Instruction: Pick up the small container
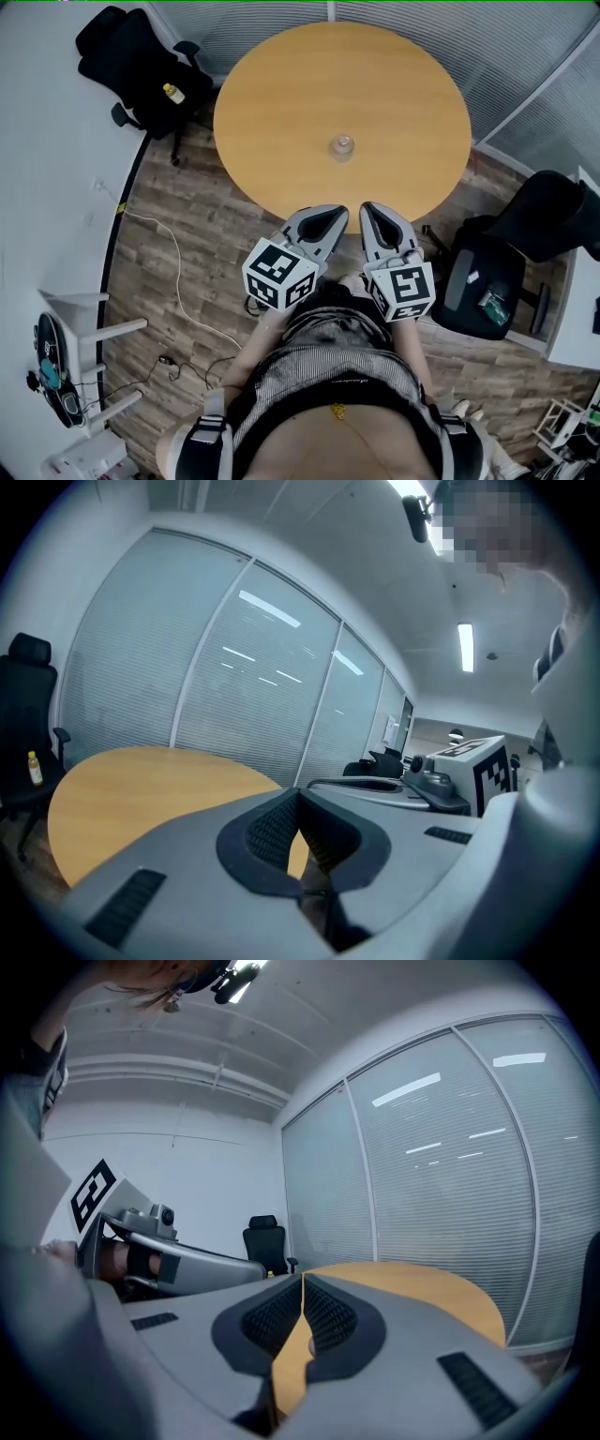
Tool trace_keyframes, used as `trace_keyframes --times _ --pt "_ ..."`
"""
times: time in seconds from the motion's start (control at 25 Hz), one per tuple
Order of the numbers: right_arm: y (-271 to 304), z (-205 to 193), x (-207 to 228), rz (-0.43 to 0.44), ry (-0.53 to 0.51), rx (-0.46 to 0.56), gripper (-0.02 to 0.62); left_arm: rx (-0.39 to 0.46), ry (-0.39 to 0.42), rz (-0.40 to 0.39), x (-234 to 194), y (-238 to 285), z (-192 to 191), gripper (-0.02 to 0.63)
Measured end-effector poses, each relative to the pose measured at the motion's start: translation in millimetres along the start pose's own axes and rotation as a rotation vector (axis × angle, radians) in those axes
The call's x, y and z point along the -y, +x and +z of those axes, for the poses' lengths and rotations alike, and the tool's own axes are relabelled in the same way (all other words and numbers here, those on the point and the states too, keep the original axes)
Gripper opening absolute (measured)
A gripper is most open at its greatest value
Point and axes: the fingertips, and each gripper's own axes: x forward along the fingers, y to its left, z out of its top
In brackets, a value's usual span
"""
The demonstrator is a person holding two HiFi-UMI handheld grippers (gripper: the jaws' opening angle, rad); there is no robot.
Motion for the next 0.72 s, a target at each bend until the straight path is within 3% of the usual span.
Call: trace_keyframes --times 0.72 --pt "51.4 11.2 -16.7 -0.063 -0.005 -0.014 0.021 0.003 -0.023 -0.073 -51.8 -10.6 16.5 0.005"
